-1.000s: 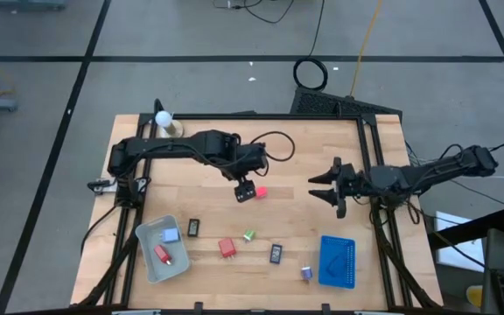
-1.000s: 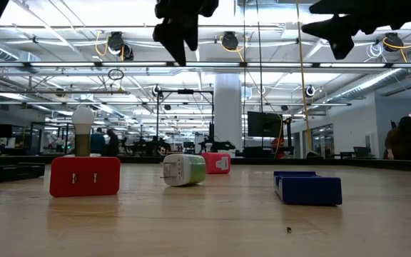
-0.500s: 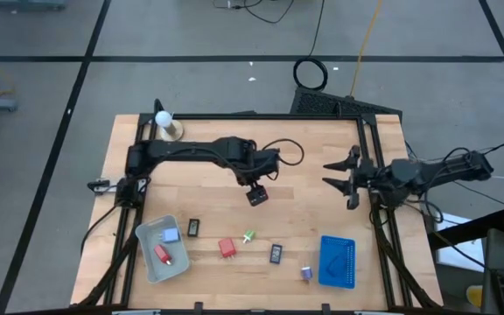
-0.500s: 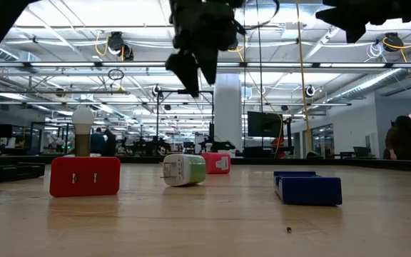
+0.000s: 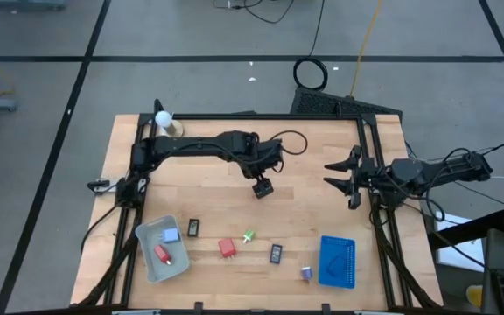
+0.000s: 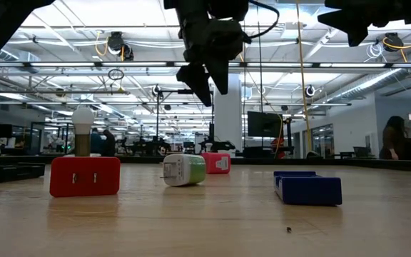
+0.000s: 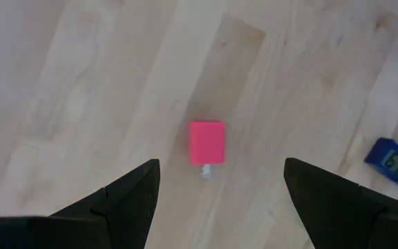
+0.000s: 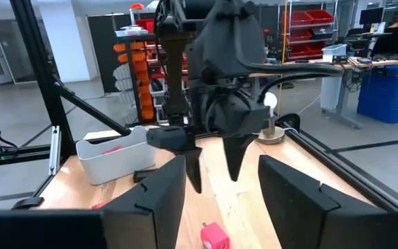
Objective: Pick & Place Office items
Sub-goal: Put the pink power adapter into the gray bin
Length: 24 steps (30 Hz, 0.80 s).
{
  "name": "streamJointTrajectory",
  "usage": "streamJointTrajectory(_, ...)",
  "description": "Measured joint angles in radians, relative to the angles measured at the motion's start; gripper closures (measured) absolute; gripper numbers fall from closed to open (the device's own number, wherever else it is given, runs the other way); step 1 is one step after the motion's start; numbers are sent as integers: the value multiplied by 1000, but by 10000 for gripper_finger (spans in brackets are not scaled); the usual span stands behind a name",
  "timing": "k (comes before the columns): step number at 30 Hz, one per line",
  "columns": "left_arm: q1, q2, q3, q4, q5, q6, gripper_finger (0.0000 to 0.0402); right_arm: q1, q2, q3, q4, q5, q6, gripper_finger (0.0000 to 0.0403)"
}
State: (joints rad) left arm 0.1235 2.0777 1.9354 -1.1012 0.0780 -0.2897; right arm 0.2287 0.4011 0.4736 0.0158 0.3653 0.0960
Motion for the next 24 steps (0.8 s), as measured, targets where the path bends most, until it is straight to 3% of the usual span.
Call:
streamJointTrajectory(13,38,17,-1,-5,-42,101,89,0,20,0,1,29,53,229)
streamJointTrajectory(24,24,128,-3,5,-26,113,89,0,46,0,0,58,102,229)
